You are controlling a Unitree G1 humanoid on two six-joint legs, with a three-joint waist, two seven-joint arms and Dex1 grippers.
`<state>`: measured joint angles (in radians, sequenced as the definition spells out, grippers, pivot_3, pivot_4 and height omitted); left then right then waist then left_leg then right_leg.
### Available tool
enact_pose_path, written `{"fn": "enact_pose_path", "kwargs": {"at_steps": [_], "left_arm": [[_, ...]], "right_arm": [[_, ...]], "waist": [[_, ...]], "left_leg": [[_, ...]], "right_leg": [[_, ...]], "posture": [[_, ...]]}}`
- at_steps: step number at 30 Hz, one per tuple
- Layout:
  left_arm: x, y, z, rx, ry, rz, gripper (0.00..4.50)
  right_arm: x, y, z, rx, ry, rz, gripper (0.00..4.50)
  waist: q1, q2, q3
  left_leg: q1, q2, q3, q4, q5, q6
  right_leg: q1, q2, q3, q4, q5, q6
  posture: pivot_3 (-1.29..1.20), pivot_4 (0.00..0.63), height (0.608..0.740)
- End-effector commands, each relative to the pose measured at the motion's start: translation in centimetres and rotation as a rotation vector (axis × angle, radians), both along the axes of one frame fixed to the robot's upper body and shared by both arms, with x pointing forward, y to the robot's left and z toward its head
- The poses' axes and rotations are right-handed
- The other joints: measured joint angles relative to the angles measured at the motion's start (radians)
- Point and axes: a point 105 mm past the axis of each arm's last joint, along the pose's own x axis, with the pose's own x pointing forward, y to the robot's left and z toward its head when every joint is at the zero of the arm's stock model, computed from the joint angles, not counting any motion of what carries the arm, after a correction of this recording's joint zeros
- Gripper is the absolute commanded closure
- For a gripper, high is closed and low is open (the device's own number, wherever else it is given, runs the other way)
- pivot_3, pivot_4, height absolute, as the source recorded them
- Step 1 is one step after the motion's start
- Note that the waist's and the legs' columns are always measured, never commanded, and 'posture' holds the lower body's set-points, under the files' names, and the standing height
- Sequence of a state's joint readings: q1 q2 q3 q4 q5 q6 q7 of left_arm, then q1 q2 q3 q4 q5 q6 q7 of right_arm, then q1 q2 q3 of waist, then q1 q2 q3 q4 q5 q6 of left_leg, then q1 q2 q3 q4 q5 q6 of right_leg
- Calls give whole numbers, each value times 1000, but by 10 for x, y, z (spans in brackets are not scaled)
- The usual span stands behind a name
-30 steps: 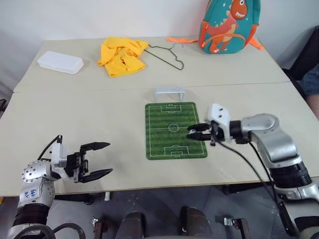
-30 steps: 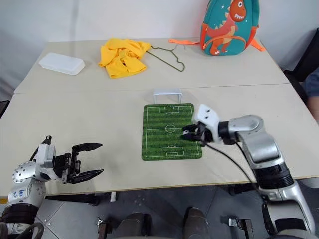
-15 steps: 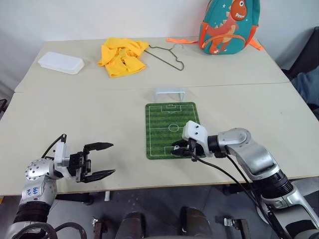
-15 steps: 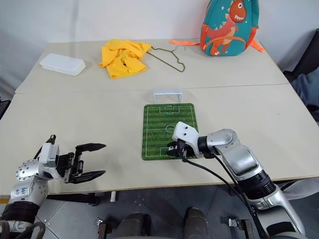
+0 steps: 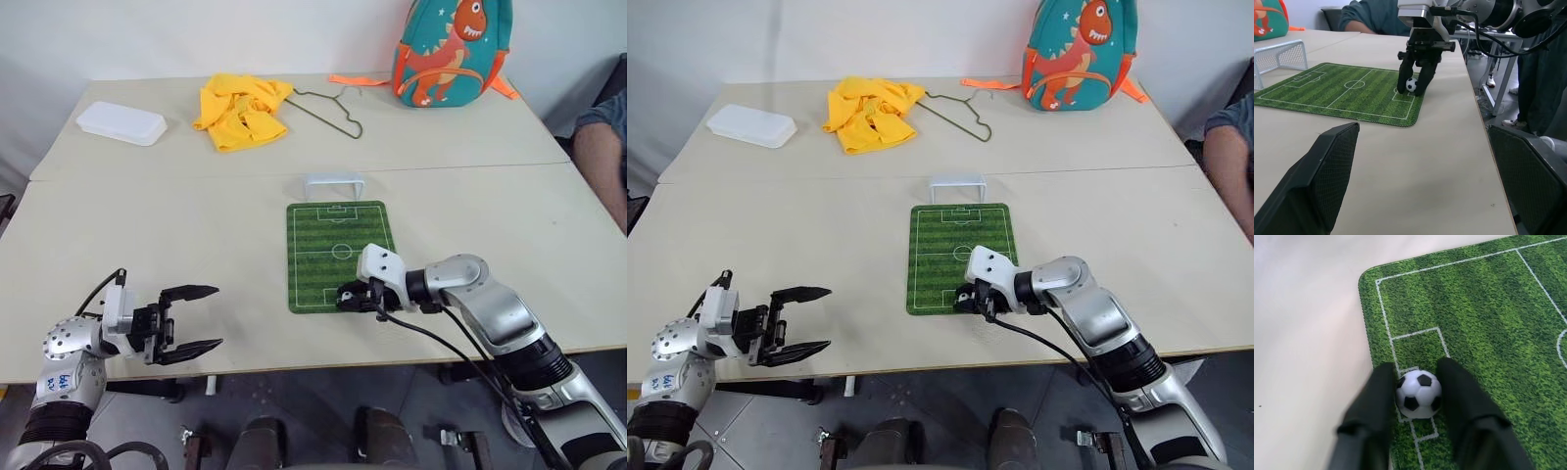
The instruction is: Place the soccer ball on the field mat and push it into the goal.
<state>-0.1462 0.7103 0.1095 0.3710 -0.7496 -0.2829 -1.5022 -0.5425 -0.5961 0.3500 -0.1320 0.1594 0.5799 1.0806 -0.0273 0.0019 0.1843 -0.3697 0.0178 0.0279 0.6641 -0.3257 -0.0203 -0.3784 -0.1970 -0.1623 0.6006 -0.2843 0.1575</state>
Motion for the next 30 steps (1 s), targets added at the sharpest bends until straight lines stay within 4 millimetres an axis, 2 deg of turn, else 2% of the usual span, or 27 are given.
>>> {"fn": "enact_pose_path", "kwargs": {"at_steps": [1, 2, 10, 13, 15, 17, 19, 22, 26, 30], "left_arm": [[-11, 2, 1, 14, -24, -87, 0], [-11, 2, 1, 14, -24, -86, 0], [-5, 2, 3, 7, -25, -82, 0], [-4, 1, 3, 6, -26, -82, 0], [-4, 1, 3, 6, -24, -82, 0], [-3, 1, 3, 5, -24, -82, 0], [-2, 1, 3, 6, -24, -81, 0], [0, 2, 4, 7, -23, -78, 0], [3, 3, 4, 10, -23, -75, 0], [3, -1, 4, 4, -21, -90, 0]], "right_arm": [[-4, 4, 8, 17, -25, 41, 1623], [-4, 5, 10, 21, -27, 41, 1292], [-10, 8, 28, 58, -50, 79, 1292], [-11, 9, 41, 85, -77, 91, 1292], [-12, 8, 62, 127, -114, 91, 1292], [-15, 3, 72, 142, -117, 76, 1292], [-23, -6, 67, 116, -99, 73, 1292], [-37, -21, 54, 72, -58, 73, 1871], [-63, -34, 29, 2, 19, 109, 3192], [-56, -31, 14, 10, 18, 77, 4474]], "waist": [[0, 0, 0], [0, 0, 0], [0, 0, 0], [0, 0, 0], [0, 0, 0], [1, 0, 0], [3, 0, 0], [11, -1, 0], [24, -1, 0], [20, -2, 0]], "left_leg": [[0, 0, 0, 0, 0, 0], [0, 0, 0, 0, 0, 0], [0, 0, 0, 0, 0, 0], [0, 0, 0, 0, 0, 0], [0, 0, 0, 0, 0, 0], [0, 0, 0, 0, 0, 0], [0, 0, 0, 0, 0, 0], [-1, 0, 0, 0, -1, 1], [-1, 0, 0, -1, -2, 1], [0, 0, 3, 0, -2, 2]], "right_leg": [[0, 0, 0, 0, 0, 0], [0, 0, 0, 0, 0, 0], [0, 0, 0, 0, 0, 0], [0, 0, 0, 0, 0, 0], [0, 0, 0, 0, 0, 0], [0, 0, 0, 0, 0, 0], [0, 0, 0, 0, 0, 0], [0, 0, 0, -1, 0, 0], [0, 0, 0, -4, 0, 0], [0, 0, 2, -4, 0, 0]], "posture": [[0, 150, 740], [0, 150, 740], [0, 150, 740], [0, 150, 740], [0, 150, 740], [0, 150, 740], [0, 150, 740], [0, 150, 740], [0, 150, 740], [0, 150, 740]]}}
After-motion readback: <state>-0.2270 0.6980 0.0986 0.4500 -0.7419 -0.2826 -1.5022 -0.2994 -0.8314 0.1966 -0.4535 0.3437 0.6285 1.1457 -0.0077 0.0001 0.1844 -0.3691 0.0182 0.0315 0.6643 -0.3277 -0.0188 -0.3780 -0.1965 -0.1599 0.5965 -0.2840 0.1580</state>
